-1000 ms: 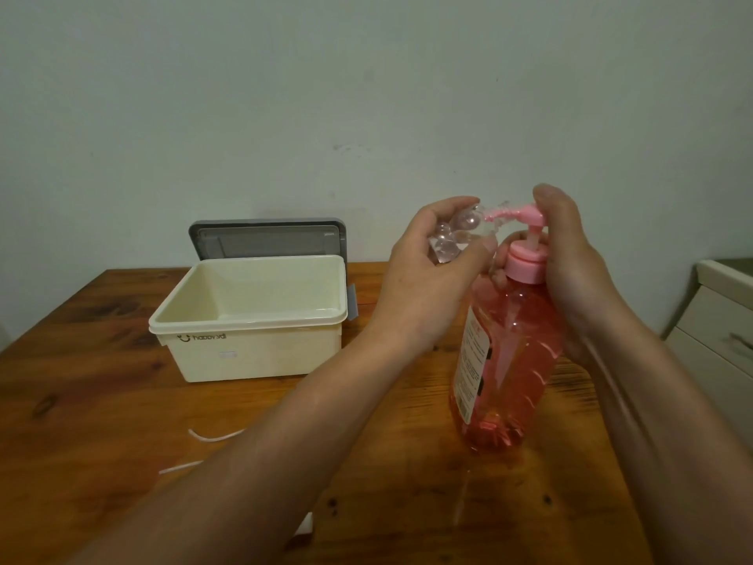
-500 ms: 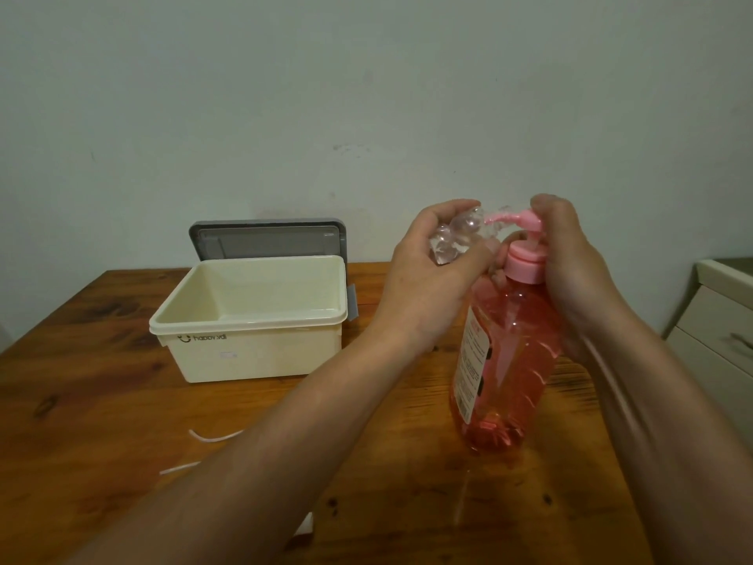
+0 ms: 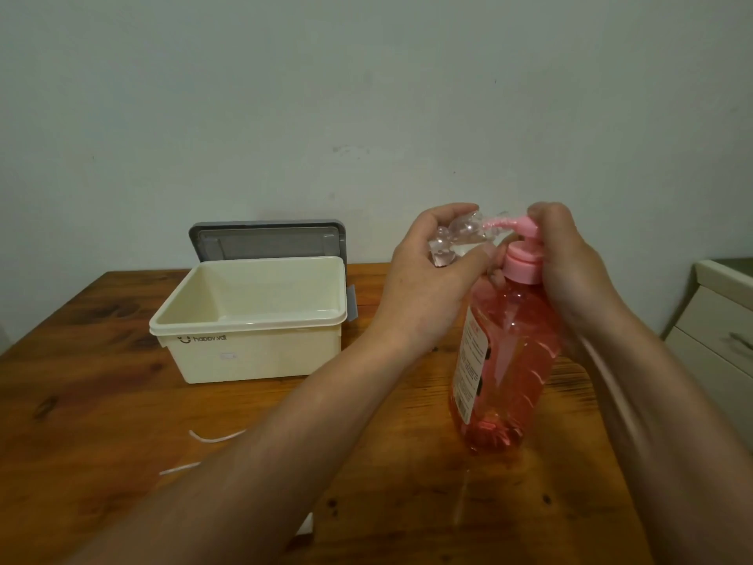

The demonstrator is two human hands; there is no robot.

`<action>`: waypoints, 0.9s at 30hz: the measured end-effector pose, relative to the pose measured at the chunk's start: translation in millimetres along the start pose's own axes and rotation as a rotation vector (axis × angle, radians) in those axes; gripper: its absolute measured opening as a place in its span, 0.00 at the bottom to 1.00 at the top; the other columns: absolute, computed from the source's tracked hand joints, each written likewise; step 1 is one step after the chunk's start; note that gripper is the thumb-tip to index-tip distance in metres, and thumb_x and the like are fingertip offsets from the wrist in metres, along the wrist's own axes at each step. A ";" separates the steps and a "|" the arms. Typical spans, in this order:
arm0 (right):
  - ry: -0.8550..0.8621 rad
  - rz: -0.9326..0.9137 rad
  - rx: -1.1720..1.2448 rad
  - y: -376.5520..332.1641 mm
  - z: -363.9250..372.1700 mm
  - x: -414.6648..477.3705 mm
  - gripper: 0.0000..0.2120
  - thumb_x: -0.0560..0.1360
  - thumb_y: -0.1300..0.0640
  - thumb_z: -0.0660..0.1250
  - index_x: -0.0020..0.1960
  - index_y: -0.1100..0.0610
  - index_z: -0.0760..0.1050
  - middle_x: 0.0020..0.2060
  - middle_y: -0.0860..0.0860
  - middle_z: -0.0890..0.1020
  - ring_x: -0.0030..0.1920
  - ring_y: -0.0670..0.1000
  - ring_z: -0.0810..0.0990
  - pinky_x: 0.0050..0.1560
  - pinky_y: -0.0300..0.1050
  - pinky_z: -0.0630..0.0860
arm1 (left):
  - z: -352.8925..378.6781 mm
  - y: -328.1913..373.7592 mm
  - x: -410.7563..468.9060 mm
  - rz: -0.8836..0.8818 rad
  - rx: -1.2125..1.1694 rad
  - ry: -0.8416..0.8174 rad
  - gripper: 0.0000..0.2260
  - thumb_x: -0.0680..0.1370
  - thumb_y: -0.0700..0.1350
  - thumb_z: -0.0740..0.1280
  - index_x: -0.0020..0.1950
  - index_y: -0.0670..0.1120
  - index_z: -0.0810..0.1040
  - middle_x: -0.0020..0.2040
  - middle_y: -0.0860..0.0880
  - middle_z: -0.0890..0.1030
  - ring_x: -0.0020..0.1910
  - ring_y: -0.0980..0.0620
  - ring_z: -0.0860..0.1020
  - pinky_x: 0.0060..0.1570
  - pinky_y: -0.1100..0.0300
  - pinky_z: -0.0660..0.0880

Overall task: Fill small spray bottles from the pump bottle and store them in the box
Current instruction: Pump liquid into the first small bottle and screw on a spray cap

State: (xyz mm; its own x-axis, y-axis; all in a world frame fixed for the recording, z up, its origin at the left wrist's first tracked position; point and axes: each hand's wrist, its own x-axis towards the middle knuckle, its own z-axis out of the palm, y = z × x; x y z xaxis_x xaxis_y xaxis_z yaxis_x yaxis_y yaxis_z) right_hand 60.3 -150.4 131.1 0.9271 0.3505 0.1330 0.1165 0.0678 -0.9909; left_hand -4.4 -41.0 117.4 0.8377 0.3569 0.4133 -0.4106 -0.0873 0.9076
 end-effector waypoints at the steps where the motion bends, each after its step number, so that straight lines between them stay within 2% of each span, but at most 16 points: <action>1: 0.001 -0.009 -0.012 0.3 -0.3 0.0 0.27 0.79 0.44 0.54 0.28 0.56 0.76 0.24 0.54 0.77 0.24 0.52 0.74 0.31 0.42 0.71 | 0.3 -0.9 0.0 -0.002 0.005 0.004 0.17 0.76 0.40 0.71 0.64 0.48 0.75 0.50 0.55 0.79 0.37 0.68 0.78 0.35 0.73 0.73; 4: -0.003 -0.020 -0.040 1.4 -0.8 0.3 0.26 0.79 0.43 0.54 0.31 0.56 0.76 0.25 0.54 0.77 0.25 0.53 0.74 0.32 0.43 0.71 | 0.8 -0.8 0.0 -0.005 0.003 0.004 0.17 0.76 0.40 0.70 0.64 0.48 0.75 0.49 0.56 0.79 0.37 0.68 0.78 0.35 0.73 0.73; 7: -0.007 -0.001 -0.005 0.8 -0.3 0.6 0.29 0.77 0.36 0.55 0.30 0.56 0.75 0.24 0.54 0.77 0.26 0.54 0.75 0.33 0.44 0.72 | 0.6 0.2 1.3 0.002 -0.010 0.008 0.16 0.77 0.39 0.69 0.64 0.48 0.75 0.48 0.56 0.80 0.40 0.63 0.80 0.35 0.71 0.74; 9: -0.004 0.005 -0.002 0.1 -0.2 0.7 0.30 0.77 0.34 0.56 0.28 0.55 0.75 0.24 0.54 0.77 0.25 0.53 0.75 0.32 0.44 0.72 | 0.6 1.0 1.6 0.005 -0.011 0.012 0.16 0.77 0.39 0.69 0.64 0.48 0.75 0.49 0.54 0.80 0.41 0.60 0.81 0.35 0.71 0.74; 14: -0.002 -0.033 -0.018 1.7 -0.2 1.3 0.29 0.79 0.45 0.53 0.25 0.55 0.76 0.25 0.54 0.77 0.25 0.52 0.73 0.32 0.43 0.71 | 0.6 -0.8 0.7 0.005 0.003 0.000 0.17 0.76 0.40 0.70 0.64 0.48 0.75 0.49 0.55 0.79 0.36 0.67 0.78 0.34 0.73 0.73; 17: -0.007 -0.028 -0.005 1.9 0.0 1.3 0.29 0.79 0.45 0.53 0.25 0.55 0.76 0.25 0.54 0.76 0.26 0.53 0.72 0.31 0.43 0.70 | 0.6 -2.0 1.2 0.004 0.009 0.004 0.17 0.76 0.40 0.71 0.64 0.48 0.75 0.50 0.55 0.80 0.38 0.67 0.78 0.36 0.72 0.74; 22: -0.022 -0.008 -0.011 2.2 -1.2 3.2 0.31 0.77 0.34 0.55 0.28 0.55 0.75 0.25 0.55 0.77 0.28 0.54 0.75 0.35 0.46 0.72 | -0.2 -0.4 2.5 0.010 0.005 0.012 0.16 0.77 0.41 0.69 0.64 0.49 0.75 0.54 0.52 0.80 0.49 0.54 0.82 0.38 0.71 0.75; 24: -0.033 -0.014 -0.022 2.8 -1.1 4.4 0.30 0.77 0.37 0.54 0.27 0.55 0.77 0.26 0.55 0.77 0.29 0.55 0.75 0.35 0.46 0.72 | -0.7 -0.9 2.6 0.015 0.012 0.012 0.16 0.77 0.41 0.70 0.64 0.49 0.75 0.55 0.51 0.80 0.47 0.56 0.81 0.38 0.71 0.75; 27: -0.035 -0.031 -0.026 3.9 -1.8 4.9 0.27 0.78 0.44 0.53 0.27 0.55 0.76 0.25 0.55 0.77 0.27 0.54 0.74 0.31 0.43 0.71 | -0.5 -2.3 2.3 0.014 0.000 0.005 0.17 0.76 0.39 0.70 0.64 0.47 0.76 0.50 0.54 0.80 0.39 0.66 0.79 0.37 0.72 0.75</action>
State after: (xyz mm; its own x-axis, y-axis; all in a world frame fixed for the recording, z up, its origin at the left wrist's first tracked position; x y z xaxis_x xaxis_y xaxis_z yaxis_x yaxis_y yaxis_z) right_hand 66.0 -150.1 127.9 0.9098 0.3812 0.1640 0.1548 0.0550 -0.9864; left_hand -1.7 -39.4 116.2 0.8302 0.3606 0.4252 -0.4219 -0.0921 0.9019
